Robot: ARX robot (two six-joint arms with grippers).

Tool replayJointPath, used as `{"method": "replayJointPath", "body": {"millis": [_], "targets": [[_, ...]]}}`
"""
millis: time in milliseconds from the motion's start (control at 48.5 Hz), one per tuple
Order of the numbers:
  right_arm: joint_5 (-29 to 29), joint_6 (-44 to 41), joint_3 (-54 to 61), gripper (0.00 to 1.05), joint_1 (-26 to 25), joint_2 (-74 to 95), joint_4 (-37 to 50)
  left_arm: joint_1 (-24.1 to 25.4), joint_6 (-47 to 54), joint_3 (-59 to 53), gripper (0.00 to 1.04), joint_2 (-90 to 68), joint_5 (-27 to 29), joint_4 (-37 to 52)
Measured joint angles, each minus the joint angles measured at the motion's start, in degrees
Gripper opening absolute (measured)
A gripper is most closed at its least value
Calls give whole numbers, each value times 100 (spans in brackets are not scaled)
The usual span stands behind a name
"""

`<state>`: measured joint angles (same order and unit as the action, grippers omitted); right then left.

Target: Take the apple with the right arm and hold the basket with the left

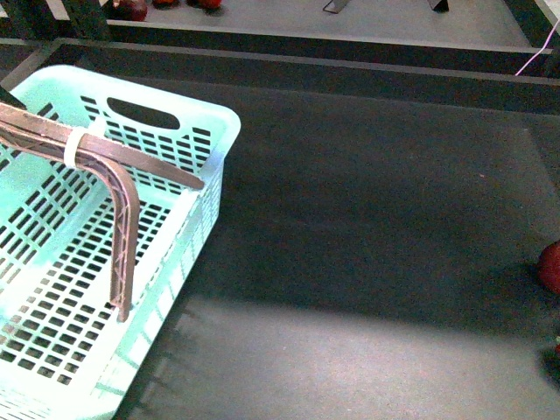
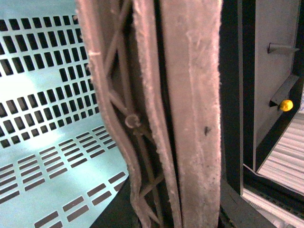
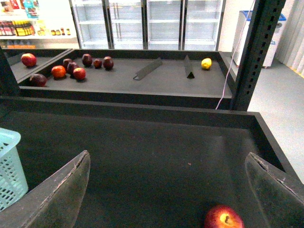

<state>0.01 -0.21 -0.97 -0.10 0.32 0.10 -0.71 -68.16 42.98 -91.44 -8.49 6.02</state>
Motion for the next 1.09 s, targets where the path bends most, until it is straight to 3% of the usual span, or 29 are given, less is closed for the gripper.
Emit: {"method": "replayJointPath", "body": {"millis": [247, 495, 845, 1093], "targets": [[0, 0, 0, 96, 0, 0, 0, -278, 533, -107, 19, 1023, -17, -426], [2, 0, 0, 96, 0, 0, 0, -874, 557, -107, 19, 1685, -70, -778], [0, 0, 0, 96, 0, 0, 0, -2761, 385, 592, 19, 1674, 114, -1014], [2, 0, 0, 96, 0, 0, 0, -3563, 417, 1235, 19, 1327, 262, -1132]]}}
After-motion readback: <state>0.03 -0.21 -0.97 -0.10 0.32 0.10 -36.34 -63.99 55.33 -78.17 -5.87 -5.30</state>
